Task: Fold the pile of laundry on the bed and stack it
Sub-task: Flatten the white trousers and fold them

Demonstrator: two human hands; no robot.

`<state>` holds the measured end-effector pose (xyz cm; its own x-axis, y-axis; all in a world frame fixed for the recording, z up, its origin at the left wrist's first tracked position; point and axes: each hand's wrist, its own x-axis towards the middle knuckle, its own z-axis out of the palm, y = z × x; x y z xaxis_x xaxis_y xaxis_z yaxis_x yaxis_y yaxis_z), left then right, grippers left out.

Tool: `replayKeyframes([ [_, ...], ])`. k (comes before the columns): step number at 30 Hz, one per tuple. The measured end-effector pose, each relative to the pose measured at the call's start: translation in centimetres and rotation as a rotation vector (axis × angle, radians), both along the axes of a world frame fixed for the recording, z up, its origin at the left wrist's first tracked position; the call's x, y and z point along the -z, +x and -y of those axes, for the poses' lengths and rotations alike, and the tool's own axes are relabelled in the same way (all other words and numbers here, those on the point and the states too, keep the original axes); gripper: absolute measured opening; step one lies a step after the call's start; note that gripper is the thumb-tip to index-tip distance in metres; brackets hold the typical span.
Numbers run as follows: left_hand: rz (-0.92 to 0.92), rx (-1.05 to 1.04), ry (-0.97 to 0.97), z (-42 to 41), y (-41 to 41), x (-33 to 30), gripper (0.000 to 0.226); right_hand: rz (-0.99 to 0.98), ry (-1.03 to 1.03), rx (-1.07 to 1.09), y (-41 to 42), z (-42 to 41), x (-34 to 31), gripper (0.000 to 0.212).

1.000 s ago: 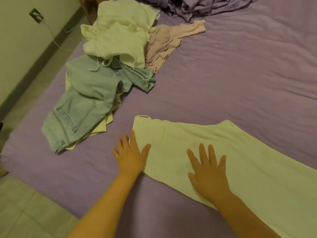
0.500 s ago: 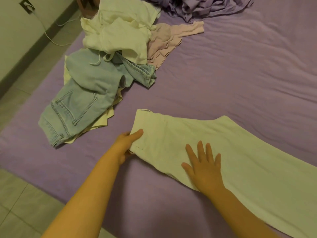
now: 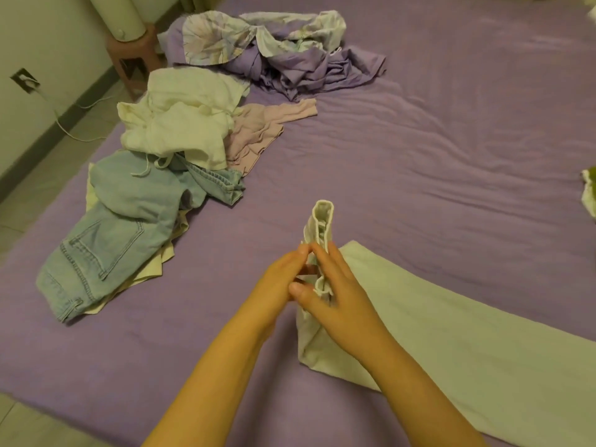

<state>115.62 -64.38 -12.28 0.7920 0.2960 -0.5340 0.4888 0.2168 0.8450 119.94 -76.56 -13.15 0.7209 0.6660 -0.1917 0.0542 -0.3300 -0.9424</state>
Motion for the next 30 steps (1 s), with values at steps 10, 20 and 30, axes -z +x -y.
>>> replayKeyframes([
  [10, 0.098, 0.53, 0.631, 12.3, 6.4, 2.8, 0.024, -0.051, -0.127, 0.291, 2.0, 16.2, 1.5, 0.067],
  [20, 0.083, 0.878, 1.216, 22.1, 11.5, 10.2, 0.061, -0.103, -0.157, 0.562, 1.0, 30.8, 5.1, 0.065],
  [30, -0.142, 0.973, 1.344, 27.4, 4.1, 16.8, 0.078, -0.147, -0.383, 0.601, 0.9, 35.0, 13.3, 0.073],
])
